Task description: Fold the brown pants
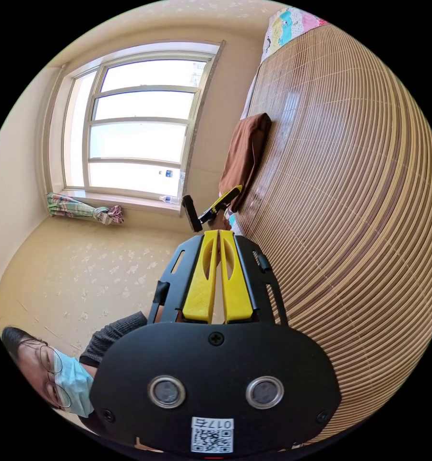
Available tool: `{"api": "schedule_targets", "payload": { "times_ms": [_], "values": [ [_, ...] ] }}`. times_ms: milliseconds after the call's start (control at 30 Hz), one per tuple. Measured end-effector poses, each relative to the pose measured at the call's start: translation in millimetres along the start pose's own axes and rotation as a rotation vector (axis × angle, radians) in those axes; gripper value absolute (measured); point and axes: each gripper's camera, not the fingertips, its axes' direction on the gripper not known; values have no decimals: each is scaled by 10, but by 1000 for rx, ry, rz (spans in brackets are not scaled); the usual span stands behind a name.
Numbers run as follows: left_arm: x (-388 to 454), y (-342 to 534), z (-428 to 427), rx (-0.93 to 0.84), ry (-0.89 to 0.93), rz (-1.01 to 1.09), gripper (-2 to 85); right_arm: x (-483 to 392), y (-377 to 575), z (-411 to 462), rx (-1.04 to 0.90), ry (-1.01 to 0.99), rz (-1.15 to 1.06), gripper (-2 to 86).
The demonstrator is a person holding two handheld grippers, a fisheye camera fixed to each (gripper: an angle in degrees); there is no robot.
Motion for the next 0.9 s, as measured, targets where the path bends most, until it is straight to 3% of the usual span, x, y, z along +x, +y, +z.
{"api": "schedule_targets", "payload": {
  "times_ms": [67,200,333,633,900],
  "values": [
    [-13,-7,-12,31,-30,-30,166,4,2,-33,3,-1,1,5],
    [-338,139,-102,86,92,-294,101,15,4,-78,-6,-15,0,5],
    [-426,380,-183,66,205,-283,42,14,17,-144,-2,-18,-4,4],
    [-302,939,-500,-99,641,-182,-2,76,61,-278,4,-31,2,5],
    [312,1522,-1079,-175,752,97,13,155,101,-359,7,-24,8,5]
  ]
}}
